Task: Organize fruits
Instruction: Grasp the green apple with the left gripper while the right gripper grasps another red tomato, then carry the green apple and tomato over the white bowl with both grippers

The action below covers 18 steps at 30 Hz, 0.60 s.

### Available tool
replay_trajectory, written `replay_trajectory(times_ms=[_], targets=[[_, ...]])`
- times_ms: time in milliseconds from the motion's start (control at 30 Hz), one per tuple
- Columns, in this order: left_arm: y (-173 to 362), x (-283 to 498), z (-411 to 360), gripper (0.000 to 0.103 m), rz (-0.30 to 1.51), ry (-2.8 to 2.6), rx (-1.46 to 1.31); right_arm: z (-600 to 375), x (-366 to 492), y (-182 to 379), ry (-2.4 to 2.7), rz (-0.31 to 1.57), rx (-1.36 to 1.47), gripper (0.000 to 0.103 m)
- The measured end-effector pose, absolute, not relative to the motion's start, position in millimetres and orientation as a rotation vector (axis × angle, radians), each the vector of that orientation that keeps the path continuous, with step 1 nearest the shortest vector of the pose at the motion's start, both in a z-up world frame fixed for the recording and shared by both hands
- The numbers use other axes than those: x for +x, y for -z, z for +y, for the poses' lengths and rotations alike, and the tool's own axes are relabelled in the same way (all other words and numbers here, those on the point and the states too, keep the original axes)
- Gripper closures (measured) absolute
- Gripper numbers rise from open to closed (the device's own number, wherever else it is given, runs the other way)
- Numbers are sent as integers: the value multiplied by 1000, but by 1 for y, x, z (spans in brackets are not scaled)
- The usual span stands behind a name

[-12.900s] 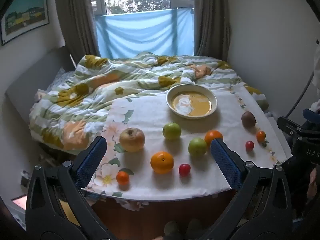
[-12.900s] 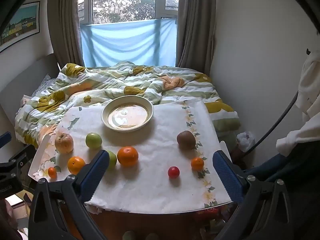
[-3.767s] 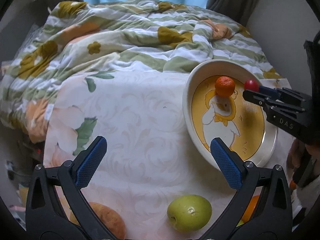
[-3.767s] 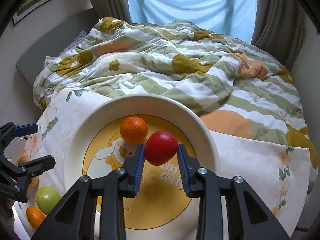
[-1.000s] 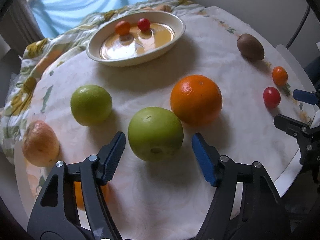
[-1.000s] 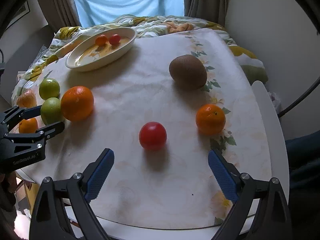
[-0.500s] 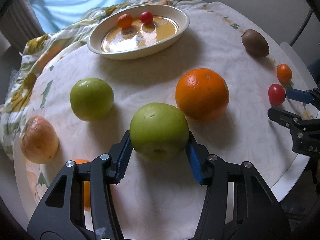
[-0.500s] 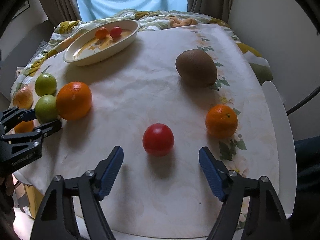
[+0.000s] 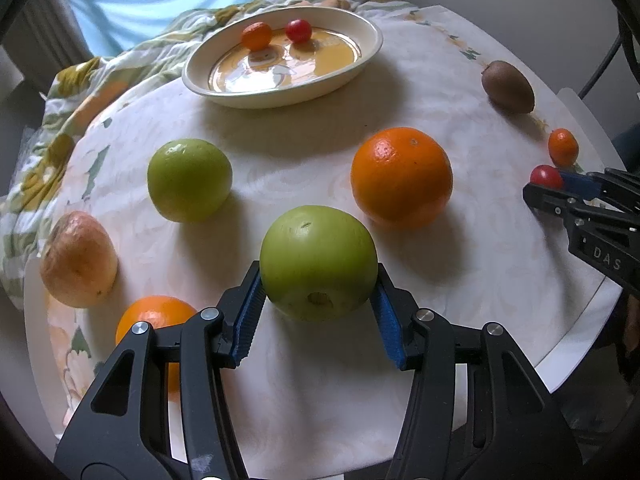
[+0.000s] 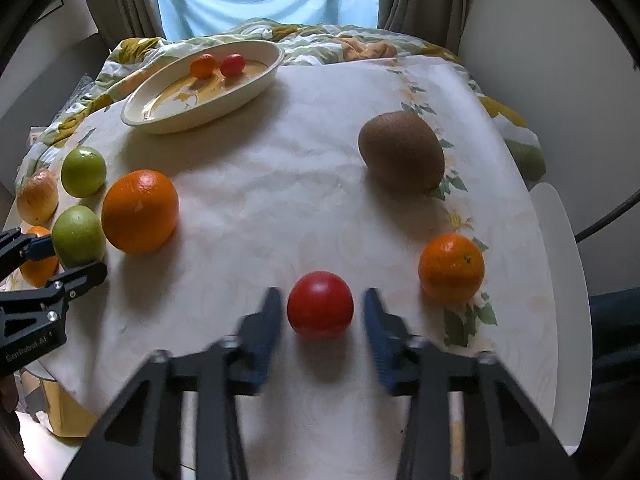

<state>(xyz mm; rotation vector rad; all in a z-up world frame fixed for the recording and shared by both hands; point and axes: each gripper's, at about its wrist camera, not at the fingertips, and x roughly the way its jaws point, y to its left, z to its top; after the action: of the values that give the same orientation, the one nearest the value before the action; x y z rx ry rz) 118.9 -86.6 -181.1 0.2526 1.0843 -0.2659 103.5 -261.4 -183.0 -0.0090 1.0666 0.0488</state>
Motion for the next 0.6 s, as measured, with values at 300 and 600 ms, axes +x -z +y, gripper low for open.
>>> replay_trajectory(times_ms=[300, 600], targets=[[167, 115, -82, 45, 1057, 259, 228, -256, 100, 168, -71, 1036, -20, 75], [126, 107, -65, 45, 1005, 247, 155, -243, 95, 127, -99, 993, -24, 75]])
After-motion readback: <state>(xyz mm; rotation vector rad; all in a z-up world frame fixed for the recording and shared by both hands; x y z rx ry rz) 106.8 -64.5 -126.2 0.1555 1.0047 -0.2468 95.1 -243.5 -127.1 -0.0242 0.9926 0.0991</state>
